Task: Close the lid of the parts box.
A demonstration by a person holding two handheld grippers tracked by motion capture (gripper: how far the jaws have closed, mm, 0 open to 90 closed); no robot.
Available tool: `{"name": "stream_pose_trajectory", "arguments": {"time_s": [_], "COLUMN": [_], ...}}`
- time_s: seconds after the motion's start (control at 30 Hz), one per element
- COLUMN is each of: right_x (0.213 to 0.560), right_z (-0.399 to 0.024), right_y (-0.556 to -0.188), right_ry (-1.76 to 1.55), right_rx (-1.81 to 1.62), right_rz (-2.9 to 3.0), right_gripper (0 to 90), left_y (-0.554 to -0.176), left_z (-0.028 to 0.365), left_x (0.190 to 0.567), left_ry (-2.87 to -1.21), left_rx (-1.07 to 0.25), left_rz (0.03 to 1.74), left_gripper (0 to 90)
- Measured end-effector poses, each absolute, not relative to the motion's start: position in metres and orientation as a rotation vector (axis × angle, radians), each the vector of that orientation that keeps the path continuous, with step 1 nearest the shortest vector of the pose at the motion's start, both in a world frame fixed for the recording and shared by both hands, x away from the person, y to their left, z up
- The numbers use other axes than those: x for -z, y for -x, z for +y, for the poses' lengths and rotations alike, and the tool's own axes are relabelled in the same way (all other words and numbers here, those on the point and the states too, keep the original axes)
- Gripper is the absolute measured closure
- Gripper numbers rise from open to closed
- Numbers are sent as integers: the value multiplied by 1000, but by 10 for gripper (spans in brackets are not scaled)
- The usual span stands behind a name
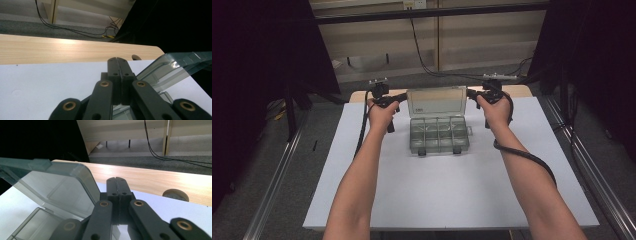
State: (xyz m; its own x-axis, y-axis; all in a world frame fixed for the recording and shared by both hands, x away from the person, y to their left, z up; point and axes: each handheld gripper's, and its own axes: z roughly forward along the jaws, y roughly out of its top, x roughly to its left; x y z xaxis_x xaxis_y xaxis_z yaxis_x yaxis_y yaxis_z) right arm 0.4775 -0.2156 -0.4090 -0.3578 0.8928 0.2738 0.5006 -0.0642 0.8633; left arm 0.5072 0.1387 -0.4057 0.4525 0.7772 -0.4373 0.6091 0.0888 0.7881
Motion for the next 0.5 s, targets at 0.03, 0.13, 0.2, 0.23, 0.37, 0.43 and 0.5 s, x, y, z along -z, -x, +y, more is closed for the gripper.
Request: {"name": "stream_pose_trajectory", "arguments": {"time_s": [0.03,0.13,0.2,0.23,0.37,0.43,0.5], "right_x": [408,406,407,407,407,406,406], "right_z": [-216,-216,-217,-216,-216,-216,-216], "right_y": [-477,-474,-472,-472,-468,-467,-467], "right_ry": [-1478,-1481,-1479,-1481,-1469,-1460,-1457], "right_rx": [-1398,-1400,-1402,-1403,-1400,-1396,-1405], "right_rz": [1839,1846,1849,1846,1858,1863,1858], "right_gripper": [900,900,900,900,900,900,900], "left_y": [-506,-504,-502,-501,-500,-499,-499], "left_z": [139,139,139,139,138,137,135], "left_x": [406,405,405,405,404,403,402], "left_ry": [-1603,-1601,-1613,-1615,-1624,-1631,-1625], "left_rx": [-193,-195,-187,-188,-185,-185,-172], "left_rz": [1236,1240,1236,1234,1223,1219,1218], "left_gripper": [900,900,900,900,900,900,900]}}
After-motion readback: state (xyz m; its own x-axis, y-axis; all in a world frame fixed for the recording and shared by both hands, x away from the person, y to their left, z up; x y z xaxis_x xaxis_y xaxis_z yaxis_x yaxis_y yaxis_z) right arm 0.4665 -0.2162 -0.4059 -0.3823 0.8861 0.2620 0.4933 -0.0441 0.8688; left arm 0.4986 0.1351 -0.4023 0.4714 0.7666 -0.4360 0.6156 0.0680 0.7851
